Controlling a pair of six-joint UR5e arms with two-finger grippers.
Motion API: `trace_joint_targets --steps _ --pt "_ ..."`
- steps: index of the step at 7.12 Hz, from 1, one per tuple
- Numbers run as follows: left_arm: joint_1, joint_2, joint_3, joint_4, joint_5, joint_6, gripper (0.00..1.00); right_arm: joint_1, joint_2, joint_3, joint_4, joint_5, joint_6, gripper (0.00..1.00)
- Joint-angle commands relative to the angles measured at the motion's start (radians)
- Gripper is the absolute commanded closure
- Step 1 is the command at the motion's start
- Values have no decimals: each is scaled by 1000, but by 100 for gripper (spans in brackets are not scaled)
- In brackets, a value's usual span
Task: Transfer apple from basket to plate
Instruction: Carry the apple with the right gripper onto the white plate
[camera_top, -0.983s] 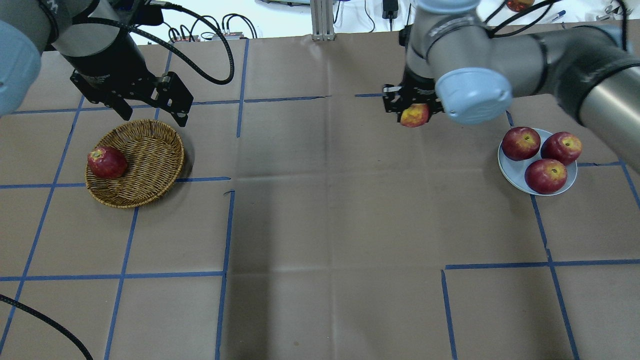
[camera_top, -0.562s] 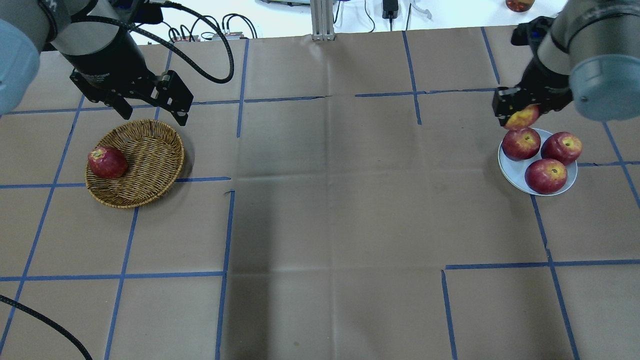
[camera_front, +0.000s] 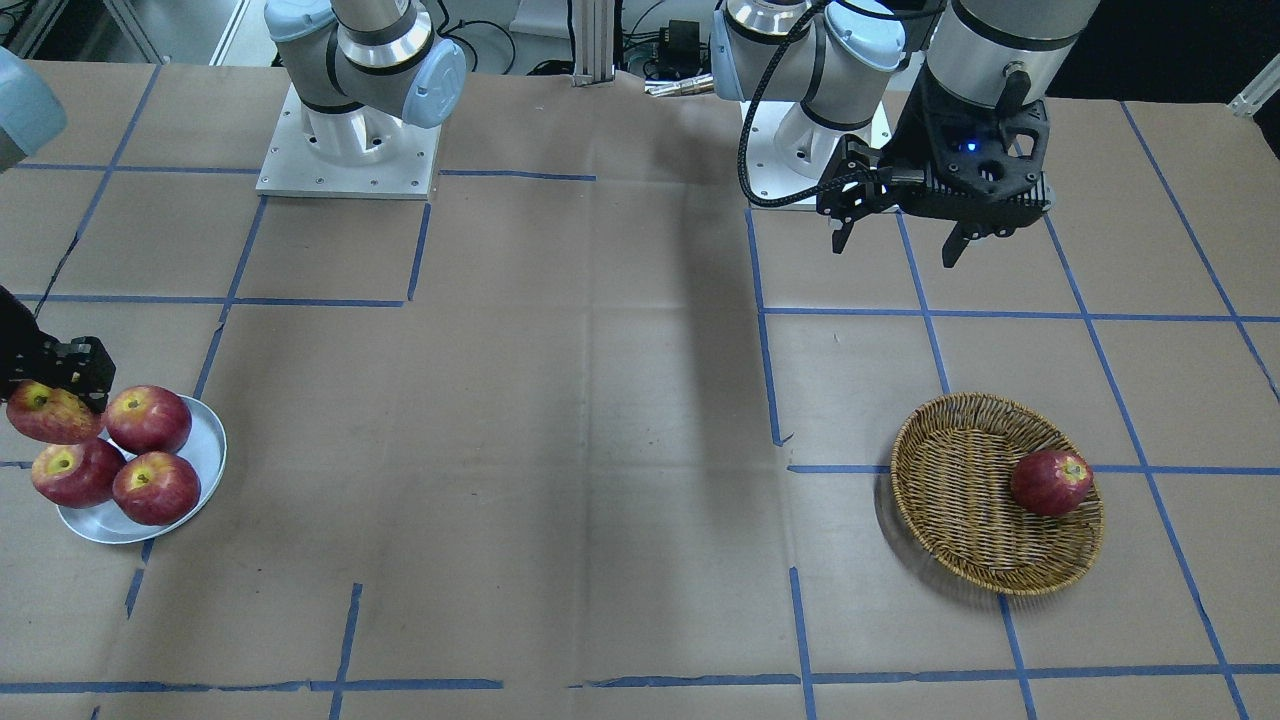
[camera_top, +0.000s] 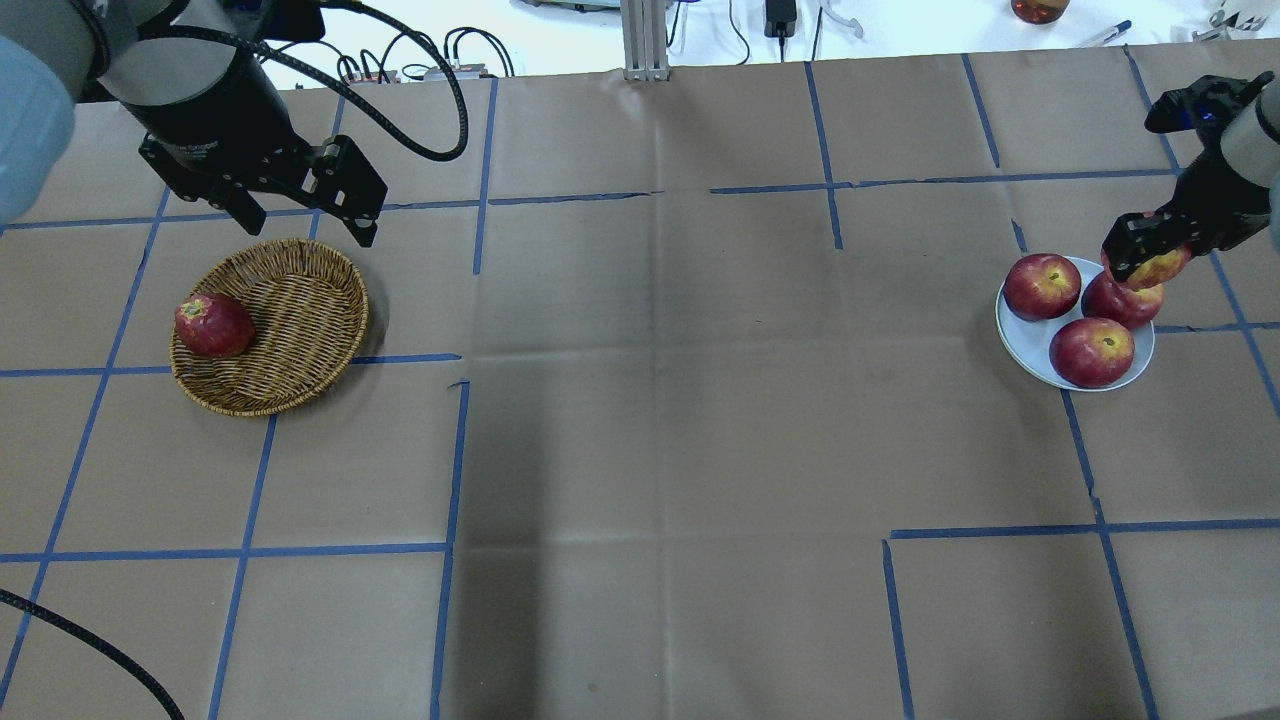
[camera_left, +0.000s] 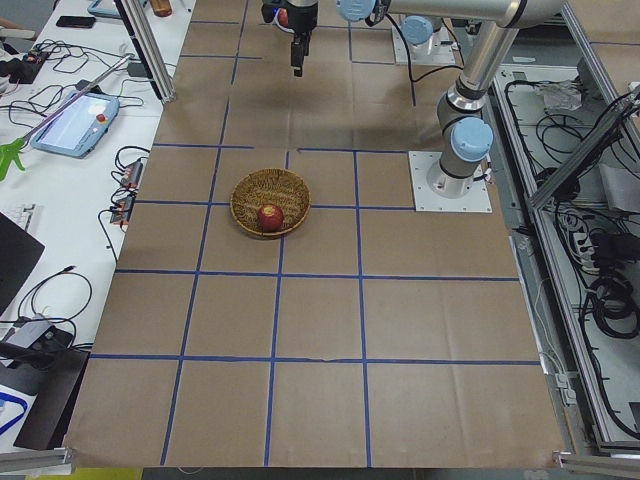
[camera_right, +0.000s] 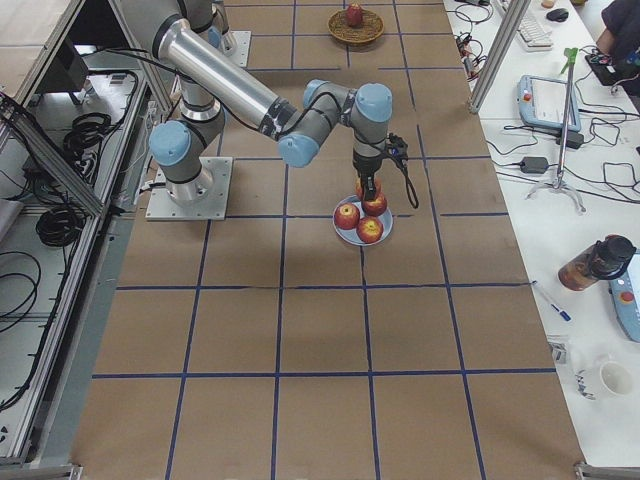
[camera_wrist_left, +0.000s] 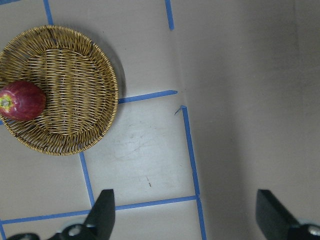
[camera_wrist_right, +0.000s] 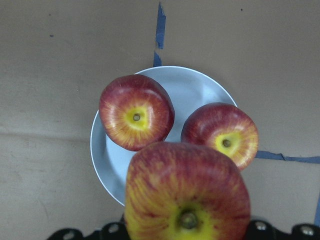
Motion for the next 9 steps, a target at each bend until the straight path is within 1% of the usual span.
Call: trace_joint_targets --steps 1,2,3,6,7,8,9 --pt "-1 -6 2 9 9 1 1 -5 22 43 -66 6 -12 46" --pt "-2 12 -4 6 11 6 1 -5 43 48 -85 6 -12 45" --pt "2 31 12 -4 8 7 1 -6 51 48 -86 4 -13 45" --pt "5 19 -20 7 12 6 1 -11 83 49 -118 1 -13 44" --pt "4 23 -17 0 12 6 1 -11 88 49 -119 4 -12 13" --pt "4 28 -20 -4 12 6 1 -9 79 46 -117 3 -6 0" --pt "5 28 -18 -4 12 6 1 -9 68 39 -105 0 -7 0"
